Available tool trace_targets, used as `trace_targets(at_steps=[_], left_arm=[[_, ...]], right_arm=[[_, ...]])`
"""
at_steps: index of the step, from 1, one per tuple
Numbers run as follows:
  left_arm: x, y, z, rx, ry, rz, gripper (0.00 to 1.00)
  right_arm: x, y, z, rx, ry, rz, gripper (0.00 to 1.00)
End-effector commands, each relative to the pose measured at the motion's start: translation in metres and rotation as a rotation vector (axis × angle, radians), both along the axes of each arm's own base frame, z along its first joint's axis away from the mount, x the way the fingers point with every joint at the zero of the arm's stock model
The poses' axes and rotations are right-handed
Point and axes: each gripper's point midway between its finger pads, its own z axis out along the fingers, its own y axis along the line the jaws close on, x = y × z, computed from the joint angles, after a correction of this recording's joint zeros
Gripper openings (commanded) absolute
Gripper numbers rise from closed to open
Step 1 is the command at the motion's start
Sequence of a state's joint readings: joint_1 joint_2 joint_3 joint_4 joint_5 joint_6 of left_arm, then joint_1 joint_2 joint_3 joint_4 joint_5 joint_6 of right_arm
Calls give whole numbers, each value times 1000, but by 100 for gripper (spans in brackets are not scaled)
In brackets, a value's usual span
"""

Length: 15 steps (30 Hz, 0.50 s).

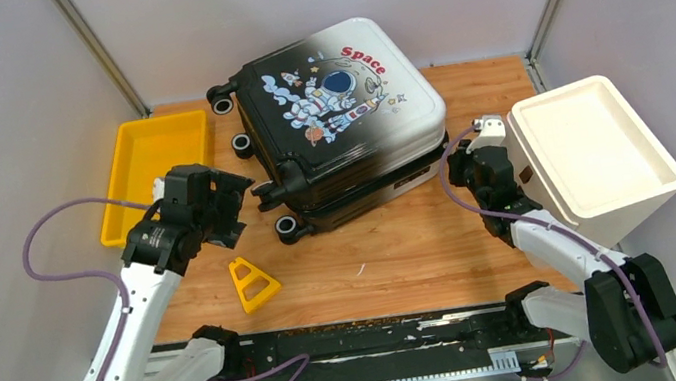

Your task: Open, take out, and arrange the luggage

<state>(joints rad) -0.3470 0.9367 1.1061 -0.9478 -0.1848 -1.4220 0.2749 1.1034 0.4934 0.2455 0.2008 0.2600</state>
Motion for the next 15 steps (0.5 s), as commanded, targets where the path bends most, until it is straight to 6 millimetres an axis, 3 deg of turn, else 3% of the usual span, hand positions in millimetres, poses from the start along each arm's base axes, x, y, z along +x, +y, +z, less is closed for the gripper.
trace_targets(at_steps=[1, 11, 15], left_arm=[[12, -13, 6, -235, 10, 162, 100], [33, -28, -15, -343, 114, 260, 100], [41, -36, -33, -364, 176, 275, 100]], right_arm=[[0, -1, 13, -1, -56, -8, 0], [-1, 0, 12, -1, -56, 4, 0], [-1, 1, 13, 4, -61, 7, 0]])
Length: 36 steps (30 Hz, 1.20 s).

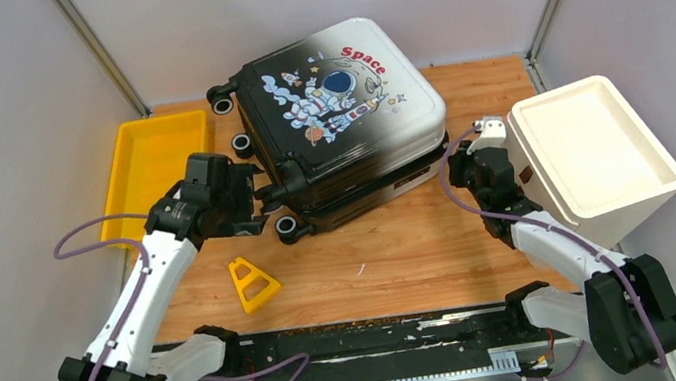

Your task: Open, take out, and arrange the luggage

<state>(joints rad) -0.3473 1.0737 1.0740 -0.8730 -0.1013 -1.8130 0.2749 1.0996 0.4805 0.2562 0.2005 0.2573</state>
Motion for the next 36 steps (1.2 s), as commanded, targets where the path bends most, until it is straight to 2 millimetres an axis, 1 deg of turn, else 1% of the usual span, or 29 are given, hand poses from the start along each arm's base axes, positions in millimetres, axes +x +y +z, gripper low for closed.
trace_targets(at_steps=[1, 5, 8, 10, 13, 14, 15, 16, 17, 20, 21, 22, 24, 25, 26, 27, 28, 29, 30, 33, 36], left_arm=[[12, -11, -9, -84, 37, 54, 100], [17, -15, -21, -105, 83, 72, 100], [17, -13, -30, -111, 118, 110, 99], [17, -12, -33, -108, 127, 127, 96], [23, -5, -33, -81, 107, 162, 85], [25, -3, -34, -74, 104, 171, 84], [27, 0, -34, -61, 96, 181, 80], [29, 0, -34, -57, 89, 182, 77], [30, 1, -33, -50, 81, 184, 71], [38, 2, -33, -23, 49, 170, 62], [38, 4, -33, -14, 47, 171, 55], [37, 7, -34, 2, 53, 177, 53], [36, 12, -35, 31, 57, 182, 40], [36, 13, -33, 40, 56, 181, 28], [35, 18, -34, 62, 59, 189, 24], [36, 21, -31, 82, 48, 179, 17], [37, 27, -28, 106, 42, 189, 9], [37, 30, -27, 132, 40, 177, 4], [37, 38, -23, 160, 37, 188, 0], [42, 49, -18, 233, 18, 139, 0], [50, 54, -13, 248, -1, 90, 0]], right_arm=[[1, 2, 15, 6, -57, 9, 0], [-1, 3, 10, 8, -50, 12, 0], [0, 3, 10, 10, -50, 11, 0], [0, 3, 10, 14, -48, 13, 0], [0, 4, 10, 17, -47, 13, 0], [-1, 4, 9, 15, -45, 14, 0], [-1, 4, 8, 14, -43, 15, 0], [-1, 3, 7, 11, -41, 15, 0], [-1, 3, 6, 7, -38, 15, 0], [-1, 3, 5, -1, -38, 19, 0], [-1, 4, 6, 1, -38, 21, 0], [-2, 5, 5, 4, -38, 28, 0], [-4, 7, 3, 13, -29, 39, 0], [-6, 9, 2, 19, -24, 44, 0], [-7, 10, 0, 20, -21, 48, 0], [-9, 12, 1, 21, -22, 54, 0], [-10, 13, 1, 21, -21, 56, 0], [-11, 14, 1, 19, -21, 59, 0], [-12, 14, 1, 18, -20, 59, 0], [-15, 15, 0, 17, -8, 54, 0], [-20, 18, 1, 33, 5, 44, 0]])
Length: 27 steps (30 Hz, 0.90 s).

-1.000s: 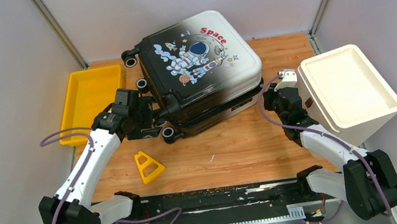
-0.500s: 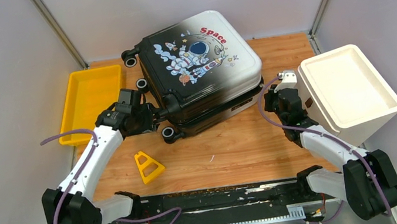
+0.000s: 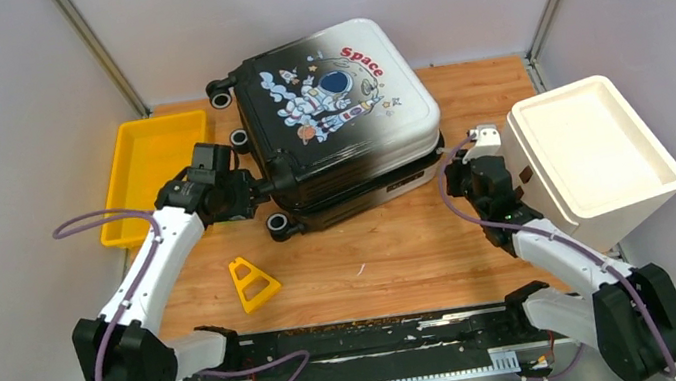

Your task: Open, take out, and arrange the luggage

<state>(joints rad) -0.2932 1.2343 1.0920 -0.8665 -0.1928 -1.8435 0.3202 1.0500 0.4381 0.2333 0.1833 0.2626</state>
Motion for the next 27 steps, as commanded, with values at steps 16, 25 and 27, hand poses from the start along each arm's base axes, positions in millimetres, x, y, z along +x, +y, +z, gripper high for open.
trace_targets(at_steps=[16, 25, 27], left_arm=[[63, 59, 24, 245, -149, -340, 0], [84, 85, 43, 370, -149, -382, 0], [90, 87, 49, 365, -155, -390, 0]], right_arm=[[-42, 81, 3, 10, 72, 198, 0], [-43, 72, 58, -30, 67, 428, 62], [-37, 67, 59, -10, 69, 452, 65]])
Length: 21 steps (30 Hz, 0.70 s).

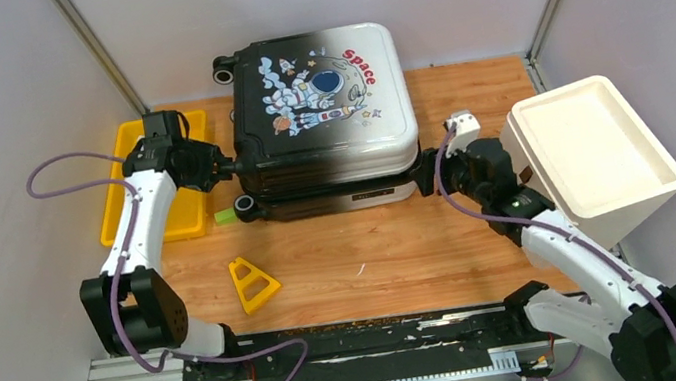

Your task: Open, take out, and arrange the luggage

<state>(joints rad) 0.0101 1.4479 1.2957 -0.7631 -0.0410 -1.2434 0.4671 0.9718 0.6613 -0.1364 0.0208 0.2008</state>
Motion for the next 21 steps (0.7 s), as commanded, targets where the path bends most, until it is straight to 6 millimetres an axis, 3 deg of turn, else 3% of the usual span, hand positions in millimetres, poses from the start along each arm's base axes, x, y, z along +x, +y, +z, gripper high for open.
trace_targets(at_steps=[1, 13, 21], left_arm=[[22, 13, 34, 138, -98, -135, 0], [20, -11, 38, -24, -102, -149, 0], [16, -12, 48, -37, -115, -133, 0]], right_arm=[[2, -1, 12, 29, 12, 140, 65], [27, -1, 9, 61, -80, 226, 60], [29, 3, -15, 75, -36, 239, 61]])
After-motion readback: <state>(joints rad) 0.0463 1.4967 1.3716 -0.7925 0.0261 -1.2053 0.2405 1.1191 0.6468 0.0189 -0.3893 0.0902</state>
